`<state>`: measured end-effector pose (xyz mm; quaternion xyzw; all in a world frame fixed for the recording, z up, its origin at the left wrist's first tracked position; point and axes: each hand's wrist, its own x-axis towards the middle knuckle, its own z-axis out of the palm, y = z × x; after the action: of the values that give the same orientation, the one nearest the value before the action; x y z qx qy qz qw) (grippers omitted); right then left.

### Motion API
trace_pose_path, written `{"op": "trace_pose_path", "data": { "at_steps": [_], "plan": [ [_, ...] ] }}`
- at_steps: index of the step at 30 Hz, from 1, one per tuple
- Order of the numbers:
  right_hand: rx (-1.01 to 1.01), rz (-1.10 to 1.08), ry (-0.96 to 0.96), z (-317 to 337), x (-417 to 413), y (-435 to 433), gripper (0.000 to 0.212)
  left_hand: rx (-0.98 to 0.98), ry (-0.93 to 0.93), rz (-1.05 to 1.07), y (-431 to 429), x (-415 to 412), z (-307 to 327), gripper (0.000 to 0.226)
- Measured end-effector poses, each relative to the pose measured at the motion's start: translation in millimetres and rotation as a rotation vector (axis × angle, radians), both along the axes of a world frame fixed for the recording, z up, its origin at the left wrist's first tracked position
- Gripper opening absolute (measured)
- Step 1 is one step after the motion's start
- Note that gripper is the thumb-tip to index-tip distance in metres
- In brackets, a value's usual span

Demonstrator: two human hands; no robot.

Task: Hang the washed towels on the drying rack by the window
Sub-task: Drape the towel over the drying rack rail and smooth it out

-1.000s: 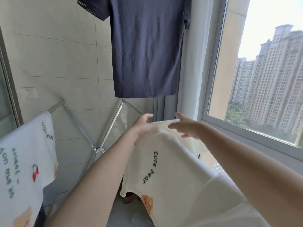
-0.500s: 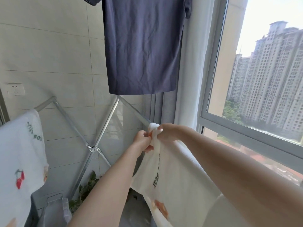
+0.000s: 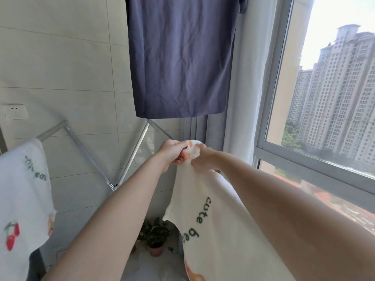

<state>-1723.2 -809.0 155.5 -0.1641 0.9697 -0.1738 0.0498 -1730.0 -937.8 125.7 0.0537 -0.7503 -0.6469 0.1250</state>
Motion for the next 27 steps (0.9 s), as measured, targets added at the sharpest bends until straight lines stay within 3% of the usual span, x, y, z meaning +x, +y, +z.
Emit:
{"op": "trace_pose_path", "data": {
  "at_steps": [2,3,5,7,11,13,14,16,18,21,25,27],
  "plan": [
    [-0.143,-0.053,0.005,-6,-15,-1,0.057,0.074,0.004,0.053,-3,-12,1,0.011],
    [-0.22,-0.052,0.023,-6,-21,-1,0.053,0.078,-0.001,0.077,-6,-17,-1,0.016],
    [-0.309,-0.066,0.036,-7,-29,-4,0.044,-0.05,-0.061,0.167,-11,-22,-11,0.054],
    [-0.243,-0.083,0.009,-10,-37,-6,0.04,-0.137,-0.056,0.236,-11,-25,-21,0.054],
    [-0.105,-0.021,-0.1,-16,-35,-3,0.032,-0.056,0.026,0.159,5,-27,-40,0.011],
    [-0.113,0.014,-0.122,-15,-34,0,0.036,-0.078,0.043,0.108,12,-28,-46,0.011],
    [-0.122,0.007,-0.142,-14,-33,3,0.037,-0.102,0.027,0.068,16,-27,-45,0.015],
    [-0.103,-0.026,-0.205,-9,-28,8,0.038,-0.098,-0.029,-0.029,20,-28,-46,0.056],
    [-0.039,-0.041,-0.237,-2,-25,14,0.034,-0.072,-0.06,-0.071,23,-29,-45,0.077],
    [0.092,-0.024,-0.279,9,-13,20,0.033,-0.109,-0.072,0.0,26,-30,-43,0.069],
    [0.207,-0.038,-0.474,21,12,26,0.042,-0.162,-0.097,0.081,34,-28,-42,0.061],
    [0.252,-0.022,-0.462,24,22,31,0.043,-0.193,-0.099,0.178,40,-23,-41,0.057]
  ]
}}
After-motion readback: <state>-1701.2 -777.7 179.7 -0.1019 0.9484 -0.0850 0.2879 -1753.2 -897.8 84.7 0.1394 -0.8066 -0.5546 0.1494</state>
